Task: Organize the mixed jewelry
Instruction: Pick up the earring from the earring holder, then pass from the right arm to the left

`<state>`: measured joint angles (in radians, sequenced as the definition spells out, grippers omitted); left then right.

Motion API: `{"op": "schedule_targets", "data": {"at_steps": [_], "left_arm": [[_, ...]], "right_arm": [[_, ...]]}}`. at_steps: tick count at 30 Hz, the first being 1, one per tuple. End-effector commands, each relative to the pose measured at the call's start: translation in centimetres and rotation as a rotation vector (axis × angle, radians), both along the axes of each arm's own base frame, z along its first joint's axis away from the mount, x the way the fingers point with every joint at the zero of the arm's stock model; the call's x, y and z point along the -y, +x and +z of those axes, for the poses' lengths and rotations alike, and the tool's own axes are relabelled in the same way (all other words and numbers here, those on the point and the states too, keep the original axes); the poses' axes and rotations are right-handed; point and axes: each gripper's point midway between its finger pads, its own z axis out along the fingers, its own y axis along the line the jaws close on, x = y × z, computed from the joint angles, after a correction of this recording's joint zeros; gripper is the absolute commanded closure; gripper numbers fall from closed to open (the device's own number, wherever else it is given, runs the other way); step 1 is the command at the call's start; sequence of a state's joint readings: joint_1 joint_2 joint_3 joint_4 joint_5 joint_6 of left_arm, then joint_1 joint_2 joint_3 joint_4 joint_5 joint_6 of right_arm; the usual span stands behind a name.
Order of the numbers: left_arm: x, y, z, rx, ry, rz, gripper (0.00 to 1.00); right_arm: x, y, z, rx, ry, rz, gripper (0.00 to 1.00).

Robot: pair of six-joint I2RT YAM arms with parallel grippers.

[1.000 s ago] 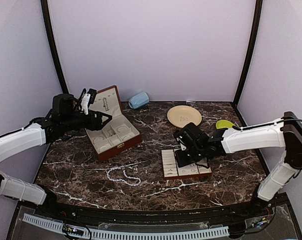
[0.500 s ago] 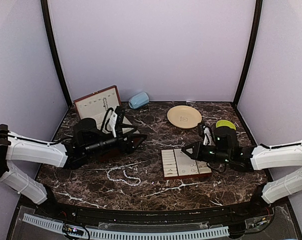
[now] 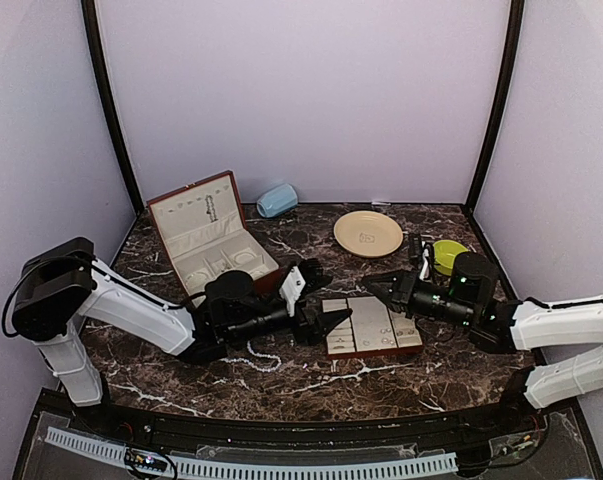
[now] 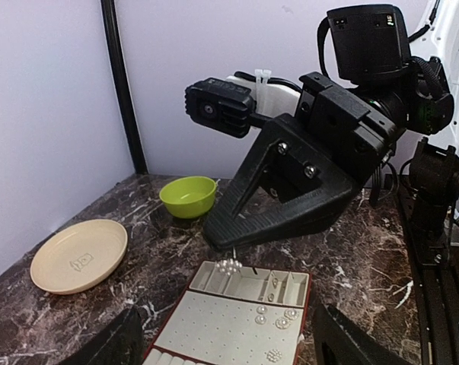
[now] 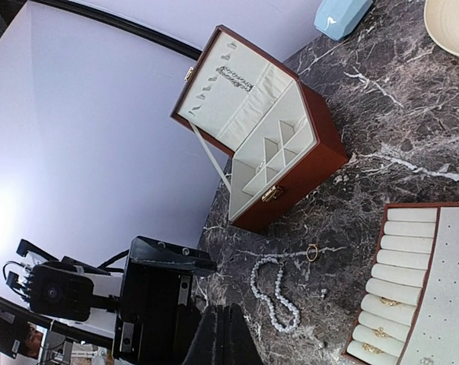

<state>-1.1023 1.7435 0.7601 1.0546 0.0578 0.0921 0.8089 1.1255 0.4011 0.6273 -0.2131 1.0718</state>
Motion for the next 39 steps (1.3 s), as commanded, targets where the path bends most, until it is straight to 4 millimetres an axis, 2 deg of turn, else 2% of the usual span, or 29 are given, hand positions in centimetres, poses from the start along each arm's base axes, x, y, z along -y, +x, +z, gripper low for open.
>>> {"op": "schedule_targets", "data": {"at_steps": [1, 4, 12, 18, 24, 31, 39], "left_arm": [[0.9, 0.8, 2.6, 0.175, -0.009, 0.075, 0.21], [1.6, 1.1, 2.5, 0.189, 0.006, 0.084, 0.24], [2.7, 1.0, 0.9, 0.233, 0.084, 0.103, 0.4], [3.4, 0.9, 1.0, 0.26, 0.09, 0.128, 0.48], [3.1, 1.7, 1.3, 0.267, 0.082, 0.19, 0.54], [3.1, 1.6, 1.5, 0.288, 0.091, 0.207, 0.65], [3.6, 1.0, 1.5, 0.317, 0.097, 0.19, 0.69]], "right_arm": [[-0.3, -0.1, 2.2, 0.011, 0.063, 0.021, 1.0], [-0.6, -0.2, 2.3, 0.002, 0.069, 0.033, 1.0], [-0.8, -0.1, 2.3, -0.013, 0.071, 0.037, 1.0], [-1.1, 0.0, 1.9, -0.029, 0.064, 0.043, 1.0], [-1.3, 0.0, 1.6, -0.04, 0.058, 0.052, 1.0], [-1.5, 0.0, 1.5, -0.042, 0.054, 0.056, 1.0], [-1.4, 0.1, 1.2, -0.048, 0.045, 0.049, 1.0]]}}
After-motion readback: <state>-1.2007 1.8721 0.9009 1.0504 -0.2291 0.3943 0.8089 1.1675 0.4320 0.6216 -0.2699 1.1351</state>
